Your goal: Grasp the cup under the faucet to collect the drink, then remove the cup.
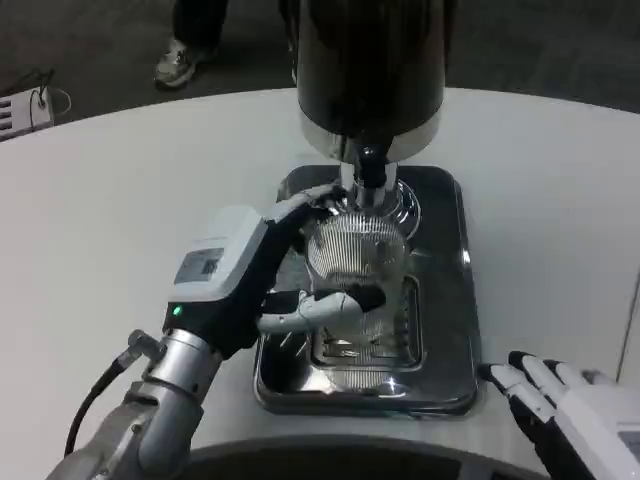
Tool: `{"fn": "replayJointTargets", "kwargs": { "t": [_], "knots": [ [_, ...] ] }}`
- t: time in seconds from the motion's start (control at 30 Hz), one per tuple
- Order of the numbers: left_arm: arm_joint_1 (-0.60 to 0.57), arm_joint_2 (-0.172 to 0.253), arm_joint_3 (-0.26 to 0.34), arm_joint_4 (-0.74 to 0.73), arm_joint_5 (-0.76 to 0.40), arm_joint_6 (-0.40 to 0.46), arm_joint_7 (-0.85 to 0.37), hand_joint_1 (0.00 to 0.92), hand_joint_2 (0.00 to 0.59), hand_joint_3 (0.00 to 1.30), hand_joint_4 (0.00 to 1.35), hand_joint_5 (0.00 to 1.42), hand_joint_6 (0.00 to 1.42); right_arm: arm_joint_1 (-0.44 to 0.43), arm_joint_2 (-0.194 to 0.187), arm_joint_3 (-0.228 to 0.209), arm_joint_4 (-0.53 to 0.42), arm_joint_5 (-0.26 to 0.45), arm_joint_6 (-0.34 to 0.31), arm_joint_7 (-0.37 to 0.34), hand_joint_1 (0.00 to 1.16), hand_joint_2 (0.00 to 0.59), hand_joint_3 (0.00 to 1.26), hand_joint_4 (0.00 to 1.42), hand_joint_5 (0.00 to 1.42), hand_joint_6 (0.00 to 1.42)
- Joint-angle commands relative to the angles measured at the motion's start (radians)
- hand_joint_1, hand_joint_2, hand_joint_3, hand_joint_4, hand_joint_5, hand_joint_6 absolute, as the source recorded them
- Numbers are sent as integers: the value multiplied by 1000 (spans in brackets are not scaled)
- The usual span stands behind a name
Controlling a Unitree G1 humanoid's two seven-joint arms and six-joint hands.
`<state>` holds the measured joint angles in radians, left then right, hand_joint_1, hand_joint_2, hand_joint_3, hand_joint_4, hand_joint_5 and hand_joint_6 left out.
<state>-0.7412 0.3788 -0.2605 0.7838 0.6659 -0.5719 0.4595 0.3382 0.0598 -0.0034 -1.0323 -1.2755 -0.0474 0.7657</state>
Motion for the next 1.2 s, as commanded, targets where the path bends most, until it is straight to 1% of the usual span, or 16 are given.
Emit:
{"fn": "replayJointTargets", "kwargs": {
  "t": [0.03,0.1,0.2,0.33,0.43,0.57,0.6,0.63,0.7,0.73,0.83,0.93,1.0,1.03,1.1,1.2],
  "knots": [
    [30,10,1,-28,-12,-7,7,55,7,147,70,384,859,11,15,-21,-15,25,1,23,545,444,110,0,3,0],
    [34,8,3,-38,-15,-5,9,45,10,108,15,298,720,14,17,-25,-15,31,0,25,544,444,112,0,3,0],
    [36,5,7,-56,-25,-5,3,44,9,93,0,239,637,17,19,-36,-15,41,3,31,544,444,113,0,3,0],
    [55,6,23,-102,-52,-17,5,37,17,79,0,228,624,18,20,-51,-15,51,5,31,544,444,115,0,3,0],
    [85,13,44,-147,-85,-18,-16,33,19,79,25,261,640,18,22,-59,-15,58,4,31,544,444,119,0,3,0],
    [178,41,104,-260,-164,-32,-68,27,20,79,71,297,664,17,23,-71,-15,67,6,28,544,444,122,0,3,0],
    [199,44,119,-289,-191,-38,-88,23,25,94,98,304,666,18,23,-75,-15,70,5,27,544,444,123,0,3,0],
    [227,46,142,-331,-256,-69,-121,22,28,117,120,313,668,18,23,-77,-15,72,5,27,544,444,123,0,3,0],
    [268,49,178,-405,-350,-111,-178,25,39,146,161,329,660,21,25,-83,-15,80,7,26,544,444,123,0,3,0],
    [284,52,193,-449,-385,-128,-201,27,49,158,172,332,643,21,25,-85,-15,84,7,24,544,444,123,0,3,0],
    [305,56,228,-558,-457,-145,-264,21,55,185,198,340,575,14,22,-81,-15,87,6,26,544,444,123,0,7,0],
    [300,59,252,-649,-545,-124,-345,15,57,211,224,353,502,-2,20,-69,-15,78,8,35,544,444,124,0,10,0],
    [285,67,257,-683,-611,-91,-418,17,62,214,234,357,461,-9,21,-62,-15,72,10,38,544,444,124,0,12,0],
    [263,80,252,-692,-666,-65,-481,17,62,214,235,357,455,-11,22,-58,-15,73,9,34,544,444,124,0,12,0],
    [228,99,249,-702,-745,-22,-584,17,63,199,214,351,429,-13,23,-55,-15,75,6,25,544,444,127,0,13,0],
    [195,105,261,-708,-801,19,-680,17,70,166,160,313,386,-11,25,-54,-15,76,4,19,544,444,133,0,25,0]
  ]
}}
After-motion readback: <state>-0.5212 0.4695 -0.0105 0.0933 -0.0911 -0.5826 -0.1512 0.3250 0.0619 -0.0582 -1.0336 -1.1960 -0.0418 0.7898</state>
